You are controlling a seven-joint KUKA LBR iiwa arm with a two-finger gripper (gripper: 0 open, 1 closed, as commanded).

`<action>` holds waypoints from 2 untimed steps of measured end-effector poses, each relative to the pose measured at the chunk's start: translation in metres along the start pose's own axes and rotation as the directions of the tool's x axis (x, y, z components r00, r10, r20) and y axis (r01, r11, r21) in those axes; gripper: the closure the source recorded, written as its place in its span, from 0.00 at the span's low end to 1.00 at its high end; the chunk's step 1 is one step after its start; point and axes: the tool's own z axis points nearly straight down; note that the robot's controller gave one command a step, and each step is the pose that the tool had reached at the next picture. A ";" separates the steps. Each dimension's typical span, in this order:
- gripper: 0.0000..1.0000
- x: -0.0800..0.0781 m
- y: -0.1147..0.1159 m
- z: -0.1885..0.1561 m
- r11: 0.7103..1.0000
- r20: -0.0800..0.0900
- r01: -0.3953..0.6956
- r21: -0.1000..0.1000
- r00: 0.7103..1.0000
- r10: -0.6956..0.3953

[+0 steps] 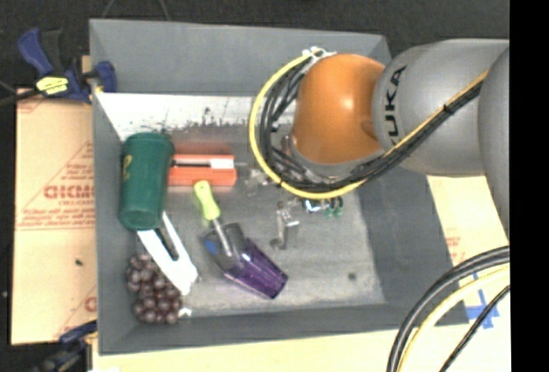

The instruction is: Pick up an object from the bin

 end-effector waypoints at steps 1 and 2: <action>0.00 0.018 0.038 0.079 0.998 0.002 0.064 0.004 0.998 -0.064; 0.00 -0.023 0.008 0.036 0.990 0.011 0.141 0.006 0.990 -0.141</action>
Offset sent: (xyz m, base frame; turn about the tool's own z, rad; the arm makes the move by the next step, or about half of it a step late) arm 0.0178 0.0153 -0.0384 -0.1439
